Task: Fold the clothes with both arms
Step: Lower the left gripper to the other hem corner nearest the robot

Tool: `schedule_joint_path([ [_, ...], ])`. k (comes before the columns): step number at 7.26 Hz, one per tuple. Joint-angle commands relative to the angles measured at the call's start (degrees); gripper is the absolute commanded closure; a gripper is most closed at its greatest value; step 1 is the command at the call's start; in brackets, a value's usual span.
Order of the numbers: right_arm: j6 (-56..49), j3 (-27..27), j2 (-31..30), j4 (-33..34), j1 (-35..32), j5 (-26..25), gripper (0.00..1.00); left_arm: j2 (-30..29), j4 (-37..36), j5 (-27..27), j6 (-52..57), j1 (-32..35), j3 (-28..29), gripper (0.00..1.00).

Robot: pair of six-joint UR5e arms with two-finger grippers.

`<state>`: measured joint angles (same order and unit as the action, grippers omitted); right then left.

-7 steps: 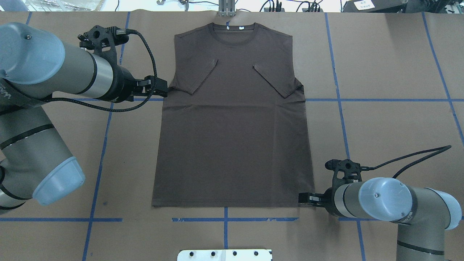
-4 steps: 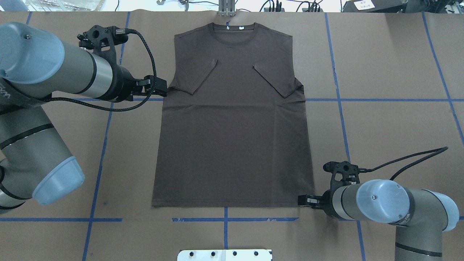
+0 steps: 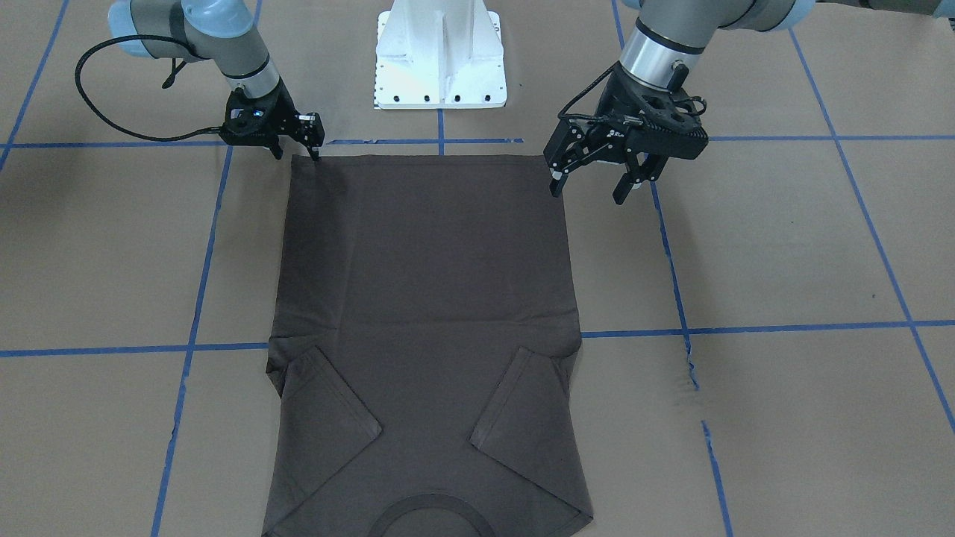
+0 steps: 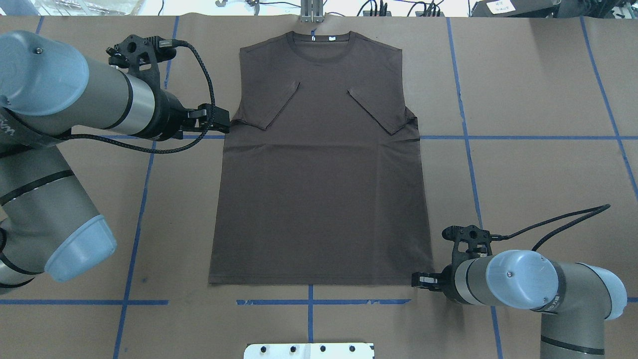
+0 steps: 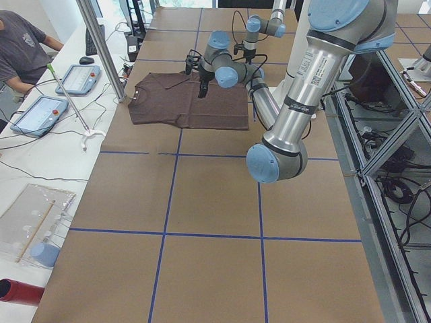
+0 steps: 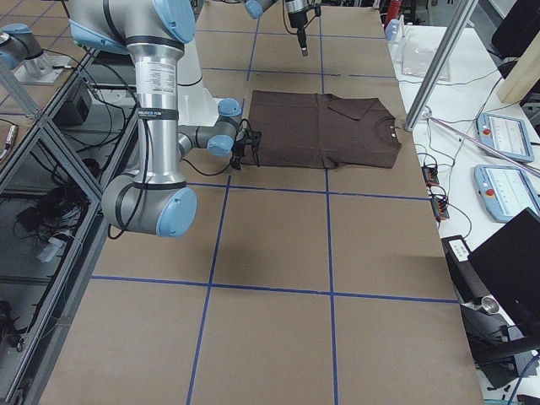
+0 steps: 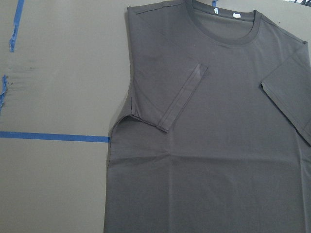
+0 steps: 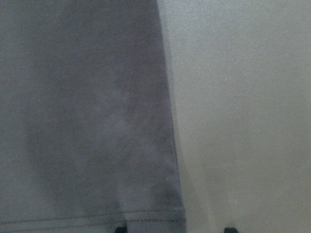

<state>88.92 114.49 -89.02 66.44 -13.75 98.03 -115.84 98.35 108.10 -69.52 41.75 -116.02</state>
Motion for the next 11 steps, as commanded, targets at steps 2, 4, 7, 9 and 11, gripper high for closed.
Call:
schedule_joint_path([
  [2, -0.06, 0.12, 0.07, 0.0, 0.04, 0.58, 1.0, 0.0, 0.0, -0.08, 0.0, 0.0, 0.26, 0.0],
  [4, -0.15, 0.38, 0.07, 0.0, -0.22, 0.84, 1.0, 0.0, 0.0, -0.17, 0.09, -0.09, 0.44, 0.0],
  [7, -0.15, 0.47, 0.16, 0.0, -0.57, 0.93, 1.0, 0.17, 0.0, -0.17, 0.09, -0.09, 0.44, 0.0],
  [9, -0.06, 0.91, 0.25, 0.0, -0.83, 0.93, 1.0, 0.26, 0.0, -0.17, 0.09, -0.09, 0.53, 0.0],
  [11, -0.06, 0.91, 0.25, -0.08, -0.92, 0.84, 1.0, 0.26, 0.0, -0.17, 0.09, -0.09, 0.53, 0.0],
])
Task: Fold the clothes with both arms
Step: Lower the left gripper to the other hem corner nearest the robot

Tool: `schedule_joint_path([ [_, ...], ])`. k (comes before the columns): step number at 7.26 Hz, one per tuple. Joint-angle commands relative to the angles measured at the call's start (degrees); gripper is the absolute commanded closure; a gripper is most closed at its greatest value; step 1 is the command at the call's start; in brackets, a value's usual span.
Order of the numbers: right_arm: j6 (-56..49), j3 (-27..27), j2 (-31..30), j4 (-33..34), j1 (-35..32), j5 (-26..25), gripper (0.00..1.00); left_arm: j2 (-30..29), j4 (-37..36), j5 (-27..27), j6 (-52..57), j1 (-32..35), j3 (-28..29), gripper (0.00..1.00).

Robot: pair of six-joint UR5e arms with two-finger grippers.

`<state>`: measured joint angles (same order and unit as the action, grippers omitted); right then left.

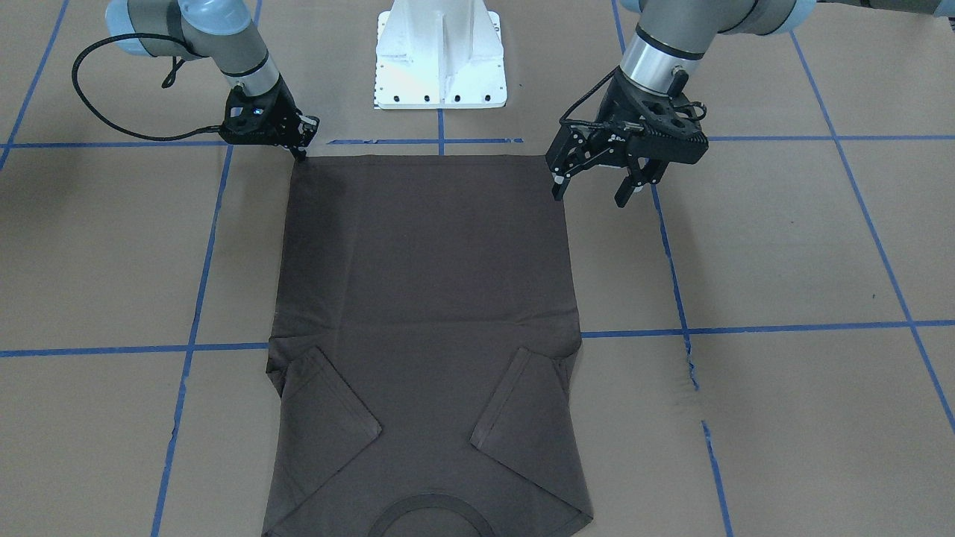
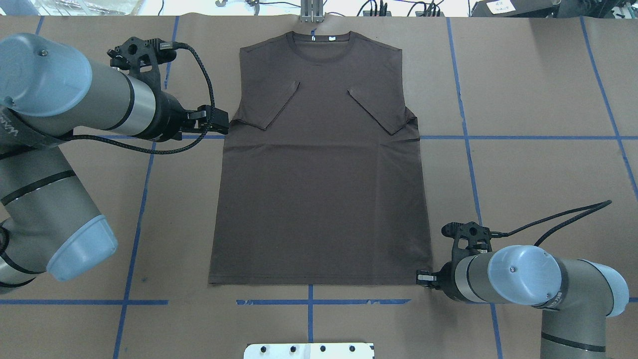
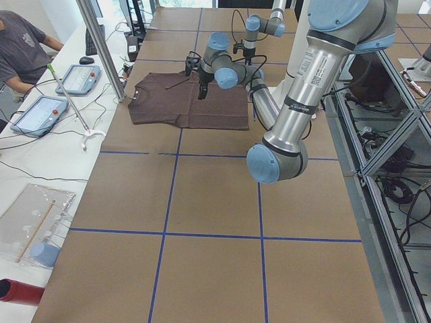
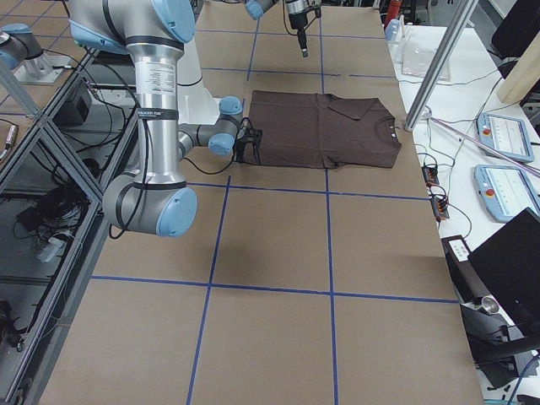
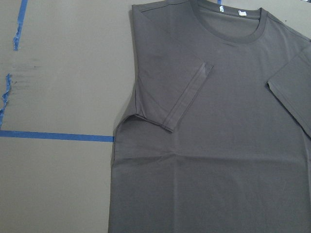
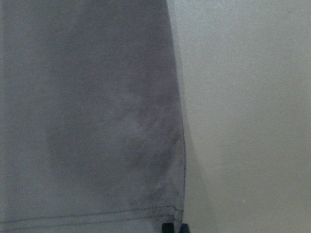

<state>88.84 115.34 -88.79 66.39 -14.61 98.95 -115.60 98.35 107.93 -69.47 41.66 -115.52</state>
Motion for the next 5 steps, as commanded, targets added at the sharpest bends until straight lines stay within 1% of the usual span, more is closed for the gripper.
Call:
schedule_joint_path([
  [1, 0.01, 0.14, 0.28, -0.03, -0.15, -0.08, 1.0, 0.02, 0.0, 0.0, 0.03, 0.0, 0.12, 0.0],
  [2, 0.01, 0.58, 0.37, -0.12, -0.15, -0.16, 1.0, 0.72, 0.0, 0.0, -0.31, -0.18, 0.04, 0.0],
  [3, 0.01, 1.19, 0.37, -0.12, -0.33, -0.16, 1.0, 3.25, 0.17, 0.09, -1.19, -0.7, -0.75, 0.0],
  [4, 0.01, 1.81, 0.37, -0.21, -0.5, -0.43, 1.0, 6.14, 0.7, 0.09, -8.68, -3.06, -2.84, 0.0],
  [5, 0.1, 3.29, 0.19, -0.21, -0.76, -0.86, 1.0, 8.35, 0.96, -0.43, -21.2, -8.48, -5.21, 0.0],
])
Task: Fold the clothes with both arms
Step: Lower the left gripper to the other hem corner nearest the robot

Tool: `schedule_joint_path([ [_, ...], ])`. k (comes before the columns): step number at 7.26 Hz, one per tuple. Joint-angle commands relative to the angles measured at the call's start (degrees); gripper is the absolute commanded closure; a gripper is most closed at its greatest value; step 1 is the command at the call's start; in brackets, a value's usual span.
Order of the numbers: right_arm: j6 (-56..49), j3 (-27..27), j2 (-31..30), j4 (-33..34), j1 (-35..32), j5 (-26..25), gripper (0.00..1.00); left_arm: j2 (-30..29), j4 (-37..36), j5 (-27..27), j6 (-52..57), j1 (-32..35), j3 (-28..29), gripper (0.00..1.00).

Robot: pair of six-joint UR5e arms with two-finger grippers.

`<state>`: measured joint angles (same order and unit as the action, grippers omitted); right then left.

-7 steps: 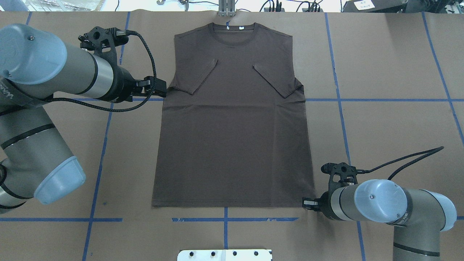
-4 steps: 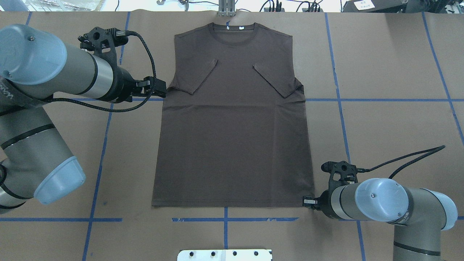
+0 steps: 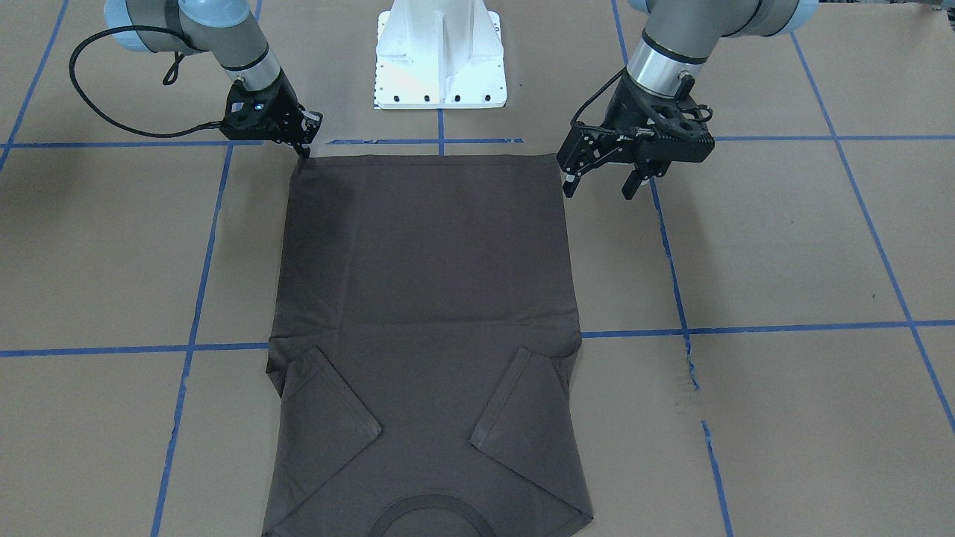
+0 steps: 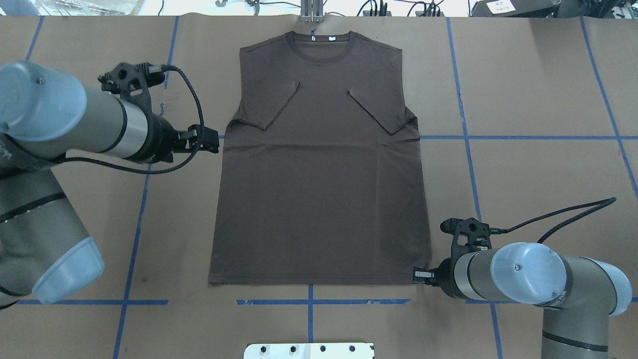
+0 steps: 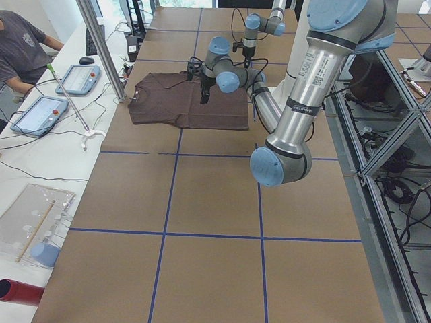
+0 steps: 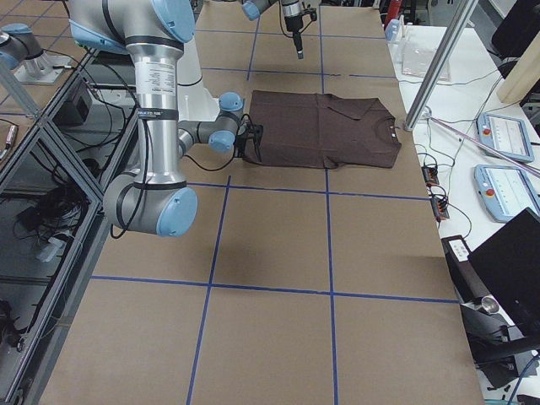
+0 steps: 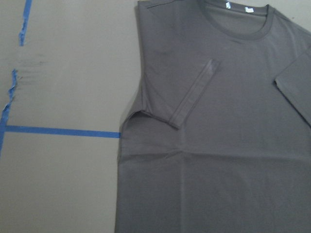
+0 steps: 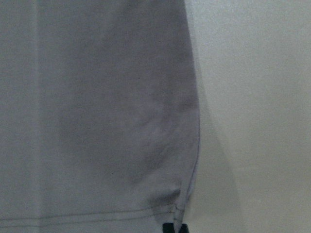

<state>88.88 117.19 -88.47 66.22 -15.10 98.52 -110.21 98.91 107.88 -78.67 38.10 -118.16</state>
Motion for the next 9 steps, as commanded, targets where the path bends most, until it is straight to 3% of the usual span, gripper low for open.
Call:
schedule_joint_path([
  [1, 0.06, 1.98, -0.12, -0.04, -1.24, 0.09, 1.0, 3.16, 0.4, -5.52, -20.21, -12.18, -3.82, 0.0],
  [2, -0.02, 1.99, -0.04, -0.21, -2.03, 0.44, 1.0, 4.64, 0.23, -12.71, -26.38, -20.61, -2.97, 0.01],
  [3, -0.02, 1.9, 0.05, -0.3, -2.3, 0.45, 1.0, 4.91, 0.23, -15.65, -30.8, -23.91, -1.65, 0.04],
  [5, -0.11, 1.72, 0.05, -0.21, -3.01, 1.06, 1.0, 5.09, 0.05, -16.12, -33.04, -25.43, 2.13, 0.05],
  [9, -0.2, 1.72, 0.05, -0.21, -3.54, 1.15, 1.0, 6.41, -0.04, -18.58, -32.95, -25.97, 3.19, 0.07],
])
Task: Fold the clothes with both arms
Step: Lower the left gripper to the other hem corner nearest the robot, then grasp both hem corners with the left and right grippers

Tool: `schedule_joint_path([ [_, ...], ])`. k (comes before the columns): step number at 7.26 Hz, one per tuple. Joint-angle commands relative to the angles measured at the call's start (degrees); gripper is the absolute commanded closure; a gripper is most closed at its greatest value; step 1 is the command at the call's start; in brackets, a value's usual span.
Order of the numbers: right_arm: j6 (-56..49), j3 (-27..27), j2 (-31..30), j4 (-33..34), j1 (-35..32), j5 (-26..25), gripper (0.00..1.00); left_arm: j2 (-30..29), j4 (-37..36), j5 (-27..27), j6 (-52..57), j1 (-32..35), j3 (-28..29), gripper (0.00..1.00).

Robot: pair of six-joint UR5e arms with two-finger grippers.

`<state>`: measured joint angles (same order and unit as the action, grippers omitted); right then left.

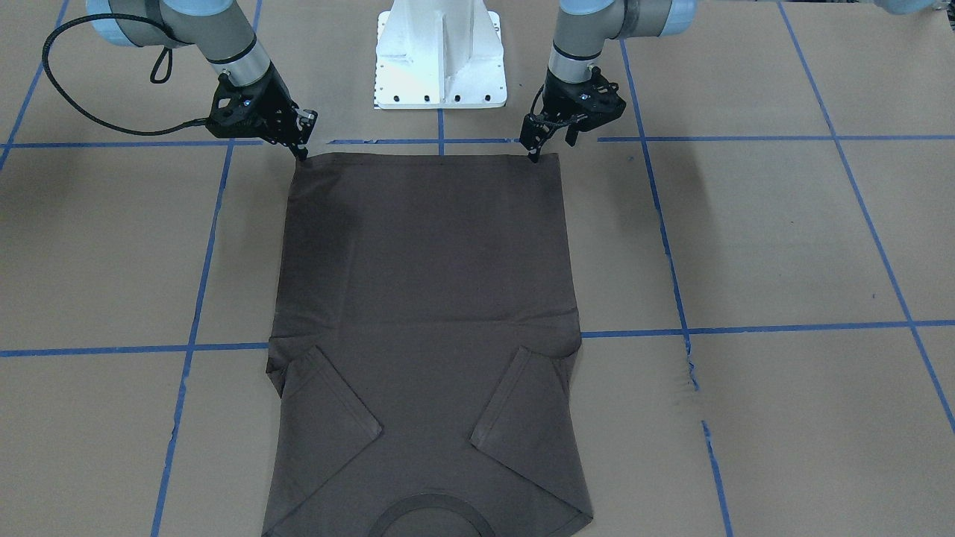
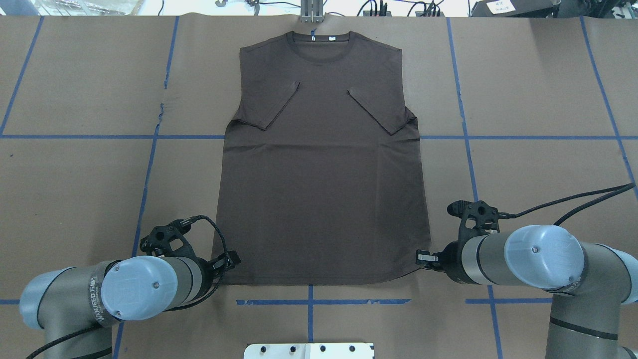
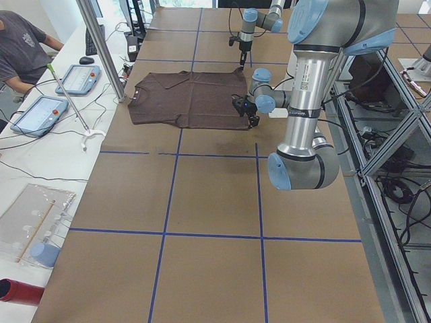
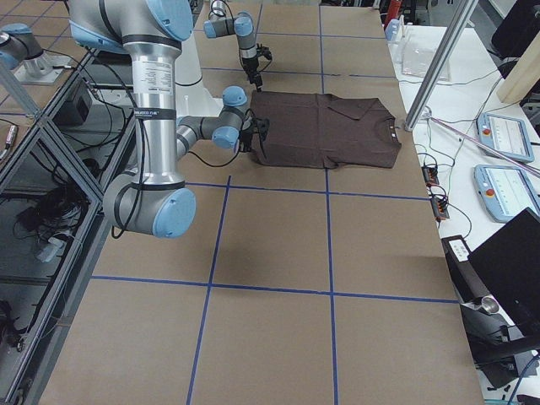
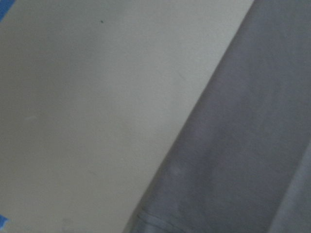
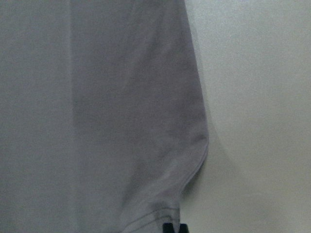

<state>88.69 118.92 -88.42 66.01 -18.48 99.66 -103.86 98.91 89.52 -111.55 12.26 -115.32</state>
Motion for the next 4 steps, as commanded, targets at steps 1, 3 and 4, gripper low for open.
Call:
schedule_joint_path([
  [1, 0.0, 0.0, 0.0, 0.0, -0.24, 0.36, 1.0, 0.15, -0.03, -0.23, 0.01, -0.22, 0.53, 0.08],
  [3, 0.0, 0.08, 0.0, 0.0, -0.42, 0.54, 1.0, -0.2, -0.03, -0.23, -0.16, -1.1, 2.63, 0.08],
  [4, 0.0, 0.0, 0.0, 0.09, -0.59, 0.8, 1.0, -0.2, -0.03, -0.23, -0.07, -1.19, 2.56, 0.1],
])
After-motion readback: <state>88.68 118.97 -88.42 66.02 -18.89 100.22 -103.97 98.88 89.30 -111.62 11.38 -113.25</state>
